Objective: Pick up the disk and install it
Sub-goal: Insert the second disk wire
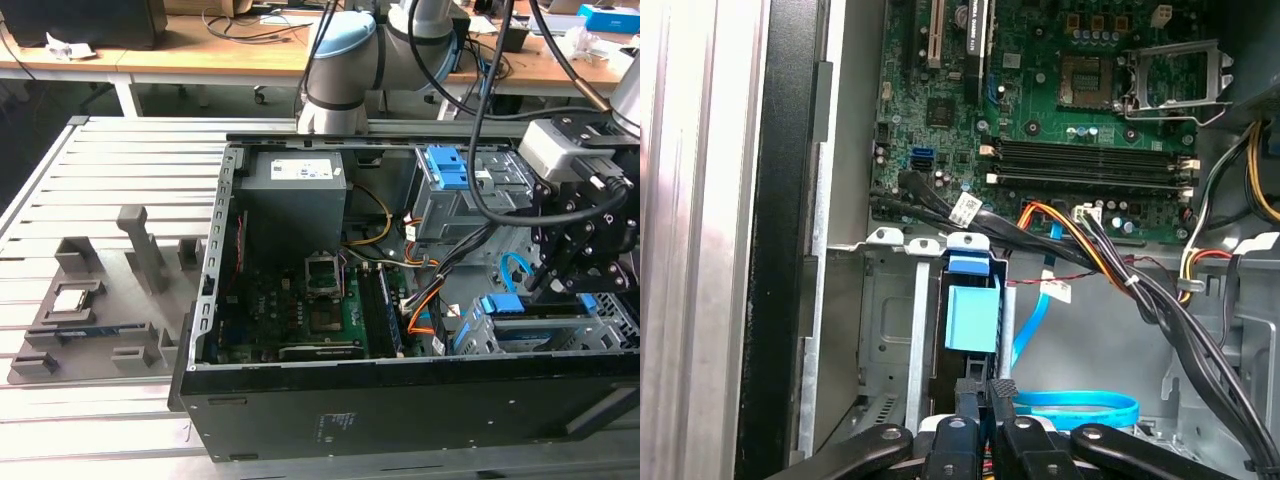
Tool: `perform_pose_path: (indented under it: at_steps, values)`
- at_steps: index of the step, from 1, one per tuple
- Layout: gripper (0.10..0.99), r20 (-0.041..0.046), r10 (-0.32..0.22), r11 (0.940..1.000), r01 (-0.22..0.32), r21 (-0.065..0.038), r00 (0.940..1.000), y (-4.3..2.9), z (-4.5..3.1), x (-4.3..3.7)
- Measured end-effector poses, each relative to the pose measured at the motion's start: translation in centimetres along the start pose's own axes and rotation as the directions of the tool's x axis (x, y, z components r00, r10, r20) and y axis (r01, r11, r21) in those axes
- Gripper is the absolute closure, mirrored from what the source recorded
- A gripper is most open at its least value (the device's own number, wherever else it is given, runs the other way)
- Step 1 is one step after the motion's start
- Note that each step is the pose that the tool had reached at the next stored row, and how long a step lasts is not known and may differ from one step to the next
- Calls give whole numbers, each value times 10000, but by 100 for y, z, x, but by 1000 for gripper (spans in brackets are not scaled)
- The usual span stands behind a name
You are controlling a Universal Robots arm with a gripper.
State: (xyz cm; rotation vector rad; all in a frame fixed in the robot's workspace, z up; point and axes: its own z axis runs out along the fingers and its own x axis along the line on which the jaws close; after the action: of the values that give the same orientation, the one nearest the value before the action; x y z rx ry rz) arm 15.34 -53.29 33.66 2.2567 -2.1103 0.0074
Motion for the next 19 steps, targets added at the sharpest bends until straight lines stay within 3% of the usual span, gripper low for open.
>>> perform_pose_path:
  at_steps: [3, 7, 9, 10, 14, 19]
  values:
    - [855, -20, -4, 10000, 4, -5, 10000, 2, -17, 1]
    - [867, -37, -5, 10000, 5, -4, 10000, 8, -349, -66]
    - [980, -48, -5, 10000, 5, -4, 10000, 12, -506, -91]
    - [980, -47, -5, 10000, 5, -4, 10000, 13, -541, -92]
    - [980, -45, -5, 10000, 5, -4, 10000, 14, -584, -91]
    - [980, -47, -5, 10000, 5, -4, 10000, 14, -587, -91]
